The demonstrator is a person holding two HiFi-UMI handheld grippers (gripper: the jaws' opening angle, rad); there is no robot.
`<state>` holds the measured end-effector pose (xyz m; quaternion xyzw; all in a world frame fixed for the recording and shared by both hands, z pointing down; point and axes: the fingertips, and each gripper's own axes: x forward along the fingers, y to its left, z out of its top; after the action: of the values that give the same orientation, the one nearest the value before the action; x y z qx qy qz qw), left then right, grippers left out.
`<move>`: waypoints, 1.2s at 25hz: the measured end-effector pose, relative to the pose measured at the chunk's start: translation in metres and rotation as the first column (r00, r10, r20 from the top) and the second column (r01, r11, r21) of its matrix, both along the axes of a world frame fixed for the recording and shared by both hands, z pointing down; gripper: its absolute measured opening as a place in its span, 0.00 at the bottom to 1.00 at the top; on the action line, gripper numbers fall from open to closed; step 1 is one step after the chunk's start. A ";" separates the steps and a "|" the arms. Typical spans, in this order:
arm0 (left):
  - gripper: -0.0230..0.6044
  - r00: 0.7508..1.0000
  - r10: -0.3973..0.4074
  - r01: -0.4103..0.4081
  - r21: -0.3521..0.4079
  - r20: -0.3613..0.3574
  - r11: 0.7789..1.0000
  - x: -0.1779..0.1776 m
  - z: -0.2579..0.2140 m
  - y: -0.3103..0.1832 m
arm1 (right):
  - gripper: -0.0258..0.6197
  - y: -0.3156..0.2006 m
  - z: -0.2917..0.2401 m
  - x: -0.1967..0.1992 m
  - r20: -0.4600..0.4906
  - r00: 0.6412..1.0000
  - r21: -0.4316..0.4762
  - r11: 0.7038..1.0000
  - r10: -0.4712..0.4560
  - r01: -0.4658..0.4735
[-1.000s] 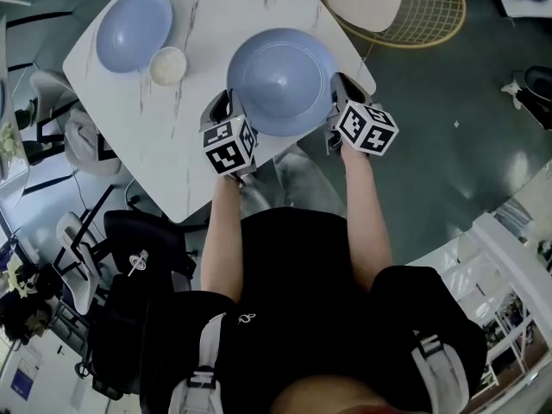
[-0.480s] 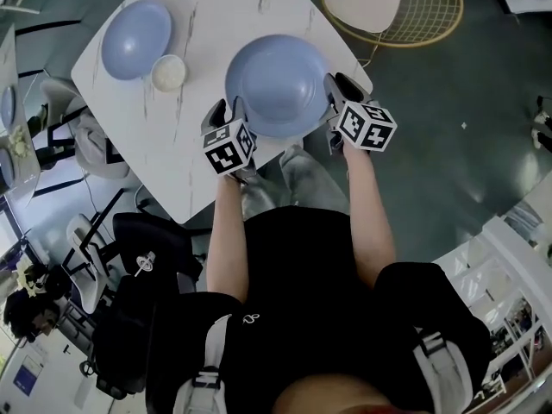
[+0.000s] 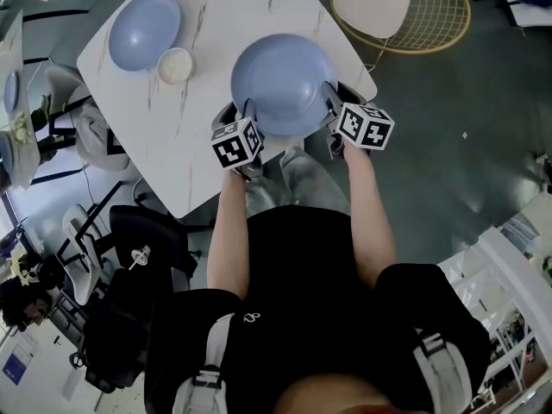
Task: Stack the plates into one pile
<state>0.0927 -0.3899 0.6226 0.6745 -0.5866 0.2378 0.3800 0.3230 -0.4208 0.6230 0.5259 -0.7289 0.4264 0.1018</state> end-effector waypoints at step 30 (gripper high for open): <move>0.23 0.958 -0.284 0.274 0.161 0.038 0.948 -0.195 -0.091 -0.060 | 0.17 -0.142 -0.083 -0.219 -0.044 0.931 0.134 0.921 -0.362 0.365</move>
<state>-0.1018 -0.4500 0.5320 0.6046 -0.7039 0.1562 0.3386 0.1042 -0.5625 0.5398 0.3913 -0.8409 0.3429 0.1487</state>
